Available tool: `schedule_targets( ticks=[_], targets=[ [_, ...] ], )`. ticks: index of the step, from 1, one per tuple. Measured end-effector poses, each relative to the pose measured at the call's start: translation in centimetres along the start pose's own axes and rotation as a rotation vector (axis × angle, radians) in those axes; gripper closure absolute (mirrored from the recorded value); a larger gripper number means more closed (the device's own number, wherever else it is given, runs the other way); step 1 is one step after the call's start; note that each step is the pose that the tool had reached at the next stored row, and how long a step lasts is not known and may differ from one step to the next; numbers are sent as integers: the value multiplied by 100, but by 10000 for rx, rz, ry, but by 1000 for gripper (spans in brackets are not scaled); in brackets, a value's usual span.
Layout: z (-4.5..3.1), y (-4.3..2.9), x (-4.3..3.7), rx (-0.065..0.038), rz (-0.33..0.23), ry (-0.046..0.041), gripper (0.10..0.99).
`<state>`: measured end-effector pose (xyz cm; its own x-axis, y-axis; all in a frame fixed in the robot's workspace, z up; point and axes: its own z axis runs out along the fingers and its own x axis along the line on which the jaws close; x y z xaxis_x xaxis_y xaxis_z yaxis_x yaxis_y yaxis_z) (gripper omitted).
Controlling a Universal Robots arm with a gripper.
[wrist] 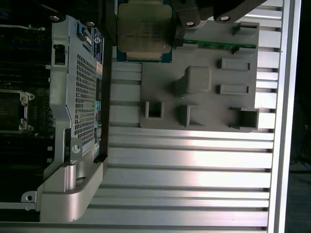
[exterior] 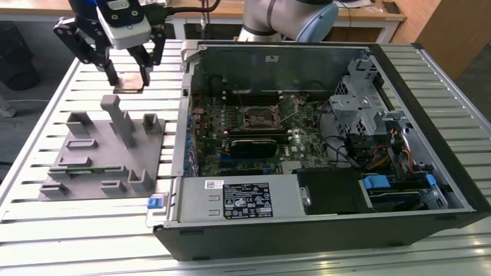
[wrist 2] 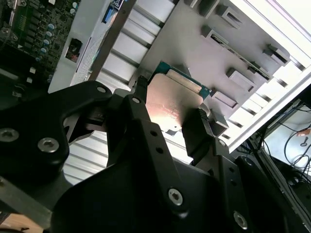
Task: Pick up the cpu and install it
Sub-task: 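Pick up the cpu and move it towards the insertion slot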
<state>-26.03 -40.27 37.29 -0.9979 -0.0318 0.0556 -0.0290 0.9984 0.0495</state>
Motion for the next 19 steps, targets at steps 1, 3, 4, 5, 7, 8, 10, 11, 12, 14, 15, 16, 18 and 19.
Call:
schedule_targets(
  ticks=[1,3,4,5,7,8,10,11,12,14,15,16,18,19],
  targets=[
    [-1,0,-15,0,0,1,545],
    [-3,-1,-45,0,0,6,545],
    [-3,-2,-60,-1,0,8,545],
    [-4,-2,-77,0,0,10,545],
    [-6,-3,-112,-1,0,14,545],
    [-7,-4,-128,0,1,17,545],
    [-9,-5,-161,0,1,21,545],
    [-10,-5,-177,0,1,23,545],
    [-11,-6,-193,0,1,25,545],
    [-13,-7,-224,-1,1,29,545],
    [-14,-7,-242,-1,1,31,545],
    [-15,-8,-258,-1,1,32,545],
    [-16,-8,-290,-1,2,37,545],
    [-17,-9,-304,-2,1,39,545]
  ],
)
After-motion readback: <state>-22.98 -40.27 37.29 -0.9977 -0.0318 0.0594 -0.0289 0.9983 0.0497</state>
